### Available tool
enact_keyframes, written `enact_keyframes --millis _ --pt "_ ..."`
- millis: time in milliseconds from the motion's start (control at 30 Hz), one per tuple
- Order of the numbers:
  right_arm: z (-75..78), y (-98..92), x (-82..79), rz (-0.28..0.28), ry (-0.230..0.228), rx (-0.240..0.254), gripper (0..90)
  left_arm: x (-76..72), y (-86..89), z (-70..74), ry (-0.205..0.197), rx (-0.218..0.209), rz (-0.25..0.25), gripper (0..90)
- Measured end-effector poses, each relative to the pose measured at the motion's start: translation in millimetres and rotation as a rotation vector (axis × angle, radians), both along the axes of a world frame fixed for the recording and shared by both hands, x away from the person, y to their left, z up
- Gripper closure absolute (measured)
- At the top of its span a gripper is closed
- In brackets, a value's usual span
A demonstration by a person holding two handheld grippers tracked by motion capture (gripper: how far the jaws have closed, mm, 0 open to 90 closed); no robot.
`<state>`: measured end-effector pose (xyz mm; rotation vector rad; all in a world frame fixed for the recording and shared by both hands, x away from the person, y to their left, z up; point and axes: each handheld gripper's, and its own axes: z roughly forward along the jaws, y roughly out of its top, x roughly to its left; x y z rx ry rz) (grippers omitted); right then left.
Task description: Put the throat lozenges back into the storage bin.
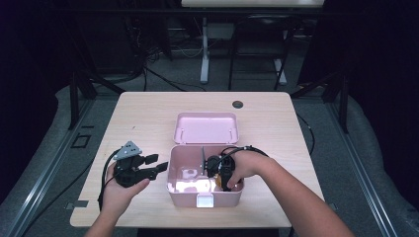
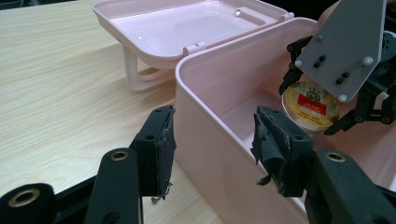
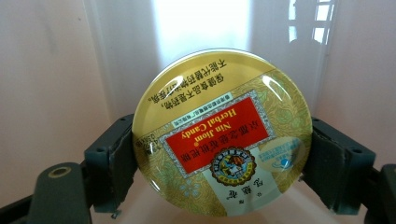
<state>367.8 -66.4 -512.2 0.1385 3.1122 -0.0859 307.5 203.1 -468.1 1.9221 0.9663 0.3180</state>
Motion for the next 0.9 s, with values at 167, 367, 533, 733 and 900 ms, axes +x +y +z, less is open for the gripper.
enact_keyframes --millis 167,367,533,733,900 --pt "0.8 -0.6 0.6 -0.012 0.003 0.015 19.6 0.0 -0.2 -0.2 -0.001 0.001 0.0 48.0" --pt "-2.3 -0.4 0.4 -0.002 0.002 0.006 19.5 0.3 -0.3 -0.7 -0.002 0.002 -0.001 48.0" --pt "-4.3 -0.5 0.7 0.006 -0.005 0.004 19.5 0.4 0.1 -0.7 0.005 0.009 -0.004 48.0" --pt "-6.4 -0.6 0.7 0.016 -0.015 -0.001 19.2 0.6 0.1 -1.2 0.0 0.004 -0.001 48.0" --pt "-5.5 -1.1 1.3 0.017 -0.023 0.007 15.9 0.1 -0.7 -1.5 0.001 0.004 0.001 47.9"
